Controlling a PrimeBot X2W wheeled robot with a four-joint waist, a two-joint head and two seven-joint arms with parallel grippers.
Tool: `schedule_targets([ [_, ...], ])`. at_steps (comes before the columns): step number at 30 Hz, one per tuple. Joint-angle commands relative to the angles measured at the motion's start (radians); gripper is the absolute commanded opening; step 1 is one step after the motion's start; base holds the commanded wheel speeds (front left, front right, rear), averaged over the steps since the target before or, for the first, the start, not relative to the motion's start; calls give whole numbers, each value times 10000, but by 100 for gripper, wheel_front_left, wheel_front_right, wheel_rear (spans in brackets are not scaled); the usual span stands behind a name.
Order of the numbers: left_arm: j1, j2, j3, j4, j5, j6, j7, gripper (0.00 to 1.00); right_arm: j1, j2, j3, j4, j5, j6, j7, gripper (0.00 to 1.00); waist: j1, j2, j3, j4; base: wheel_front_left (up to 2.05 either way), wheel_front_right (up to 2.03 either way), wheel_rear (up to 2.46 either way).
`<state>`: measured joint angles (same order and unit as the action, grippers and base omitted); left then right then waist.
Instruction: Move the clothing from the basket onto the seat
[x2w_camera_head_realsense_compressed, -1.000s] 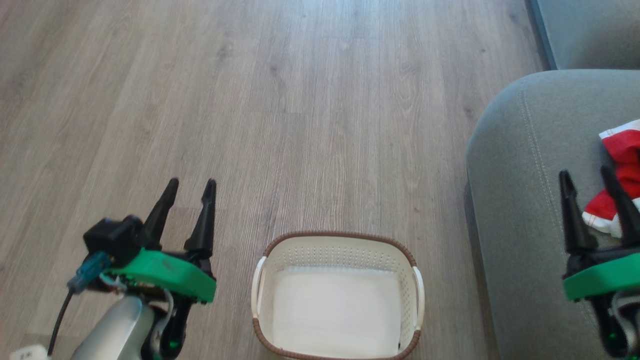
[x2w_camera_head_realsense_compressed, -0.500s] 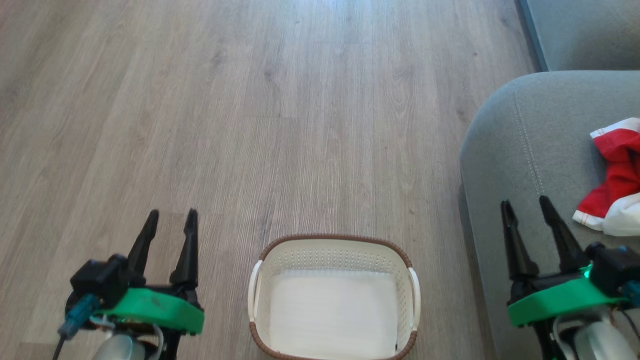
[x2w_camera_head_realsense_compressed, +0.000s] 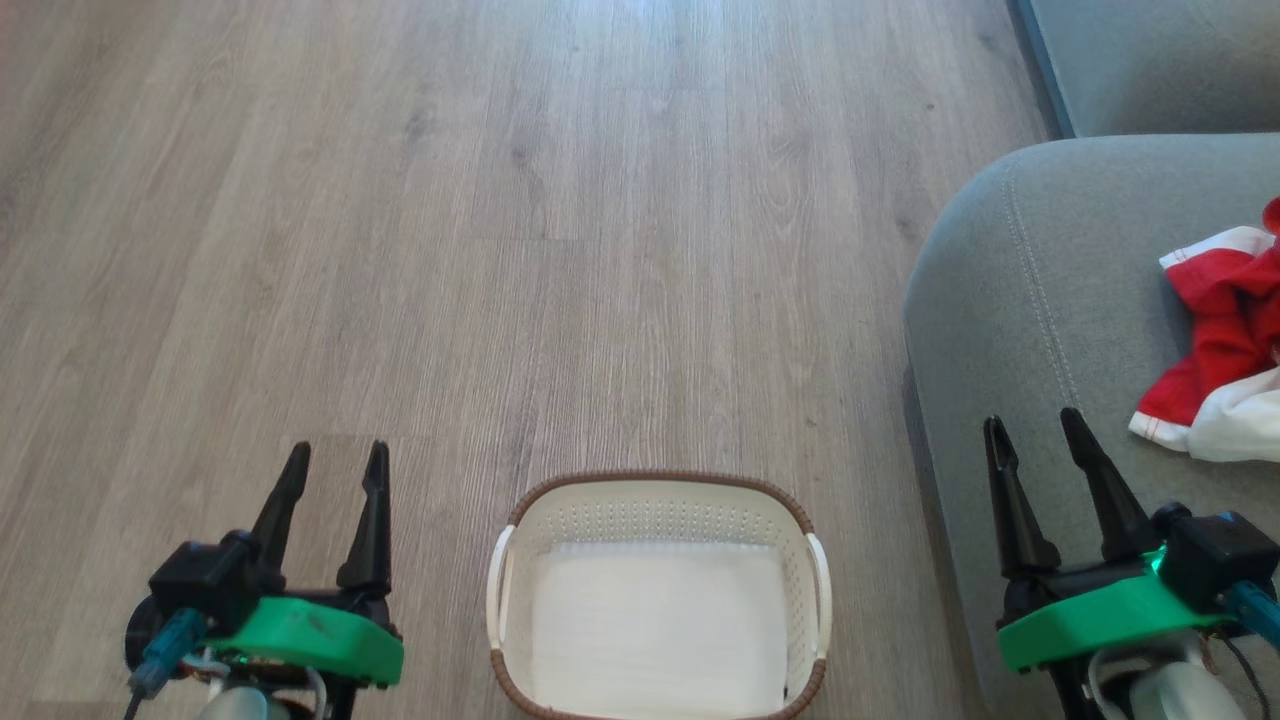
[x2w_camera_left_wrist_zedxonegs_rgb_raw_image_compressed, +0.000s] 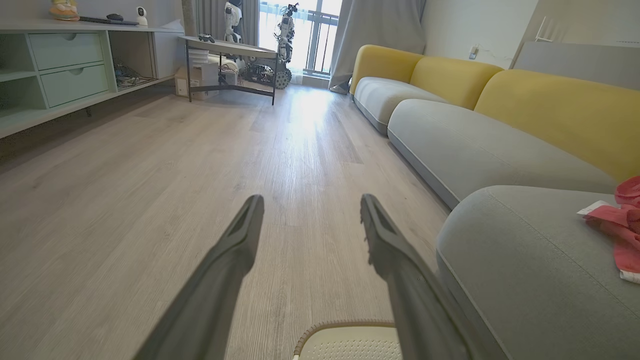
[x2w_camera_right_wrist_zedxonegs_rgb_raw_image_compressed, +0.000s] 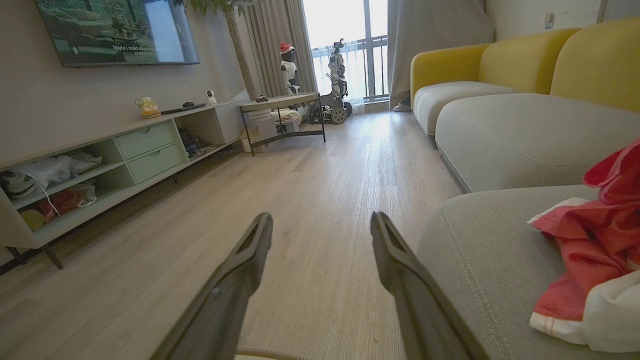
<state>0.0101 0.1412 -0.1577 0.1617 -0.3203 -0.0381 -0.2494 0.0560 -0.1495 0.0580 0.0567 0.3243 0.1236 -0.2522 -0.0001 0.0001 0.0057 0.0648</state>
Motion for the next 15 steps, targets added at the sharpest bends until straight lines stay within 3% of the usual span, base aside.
schedule_targets([
  [1, -310, -34, 525, -271, 170, -130, -124, 100, -124, 3, 119, -305, -138, 71, -94, 100, 1, -1, 21, -8, 0, 0, 0],
  [15, -360, -465, 1038, -44, 639, -588, -124, 100, -239, 46, 154, -228, -125, 71, -95, 100, 1, -1, 44, -75, 0, 0, 0],
])
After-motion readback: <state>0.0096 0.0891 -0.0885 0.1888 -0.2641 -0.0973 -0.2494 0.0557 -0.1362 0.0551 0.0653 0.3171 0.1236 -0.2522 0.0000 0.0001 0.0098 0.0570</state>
